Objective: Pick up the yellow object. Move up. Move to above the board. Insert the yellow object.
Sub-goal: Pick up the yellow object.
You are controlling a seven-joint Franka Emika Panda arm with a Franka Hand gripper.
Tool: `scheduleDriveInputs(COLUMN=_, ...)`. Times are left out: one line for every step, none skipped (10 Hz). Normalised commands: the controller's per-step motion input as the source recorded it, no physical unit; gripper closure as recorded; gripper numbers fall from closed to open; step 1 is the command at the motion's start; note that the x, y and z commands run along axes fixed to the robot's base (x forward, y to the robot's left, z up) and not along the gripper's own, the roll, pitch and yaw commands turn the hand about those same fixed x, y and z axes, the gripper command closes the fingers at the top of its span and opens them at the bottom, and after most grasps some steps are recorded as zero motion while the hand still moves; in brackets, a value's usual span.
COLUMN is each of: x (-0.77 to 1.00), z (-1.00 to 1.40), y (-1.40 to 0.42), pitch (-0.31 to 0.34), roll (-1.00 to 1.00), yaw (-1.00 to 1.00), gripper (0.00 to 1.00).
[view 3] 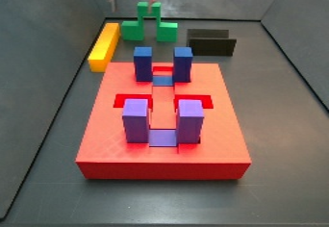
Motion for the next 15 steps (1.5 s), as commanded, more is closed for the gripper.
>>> scheduleDriveInputs(x=-0.70, z=-0.62, y=-0.15, pitch=0.004, roll=0.02, yaw=0.00, gripper=0.00)
scheduleDriveInputs(x=-0.48, z=-0.49, y=-0.13, pitch=0.000, roll=0.07, yaw=0.00, gripper=0.00)
scheduleDriveInputs(x=-0.22, z=-0.35, y=0.00, pitch=0.000, roll=0.10, yaw=0.02, gripper=0.00)
scheduleDriveInputs(x=-0.19, z=-0.26, y=0.00, pitch=0.000, roll=0.11, yaw=0.00, gripper=0.00)
scheduleDriveInputs(x=-0.16, z=-0.20, y=0.00, pitch=0.000, roll=0.09, yaw=0.00, gripper=0.00)
scheduleDriveInputs(x=-0.15, z=-0.19, y=0.00, pitch=0.000, roll=0.08, yaw=0.00, gripper=0.00)
scheduleDriveInputs(x=-0.13, z=-0.21, y=0.00, pitch=0.000, roll=0.09, yaw=0.00, gripper=0.00)
scheduleDriveInputs(x=-0.18, z=-0.29, y=0.00, pitch=0.000, roll=0.09, yaw=0.00, gripper=0.00)
scheduleDriveInputs(x=-0.09, z=-0.28, y=0.00, pitch=0.000, roll=0.12, yaw=0.00, gripper=0.00)
scheduleDriveInputs(x=0.00, z=-0.28, y=0.03, pitch=0.000, roll=0.14, yaw=0.03, gripper=0.00)
scheduleDriveInputs(x=0.15, z=-0.38, y=0.06, pitch=0.000, roll=0.13, yaw=0.07, gripper=0.00)
scheduleDriveInputs(x=0.16, z=-0.37, y=0.06, pitch=0.000, roll=0.13, yaw=0.07, gripper=0.00)
scheduleDriveInputs(x=0.06, z=-0.28, y=0.02, pitch=0.000, roll=0.11, yaw=0.05, gripper=0.00)
scheduleDriveInputs(x=0.00, z=-0.25, y=0.01, pitch=0.000, roll=0.07, yaw=0.00, gripper=0.00)
scheduleDriveInputs(x=-0.07, z=-0.19, y=0.00, pitch=0.000, roll=0.03, yaw=0.00, gripper=0.00)
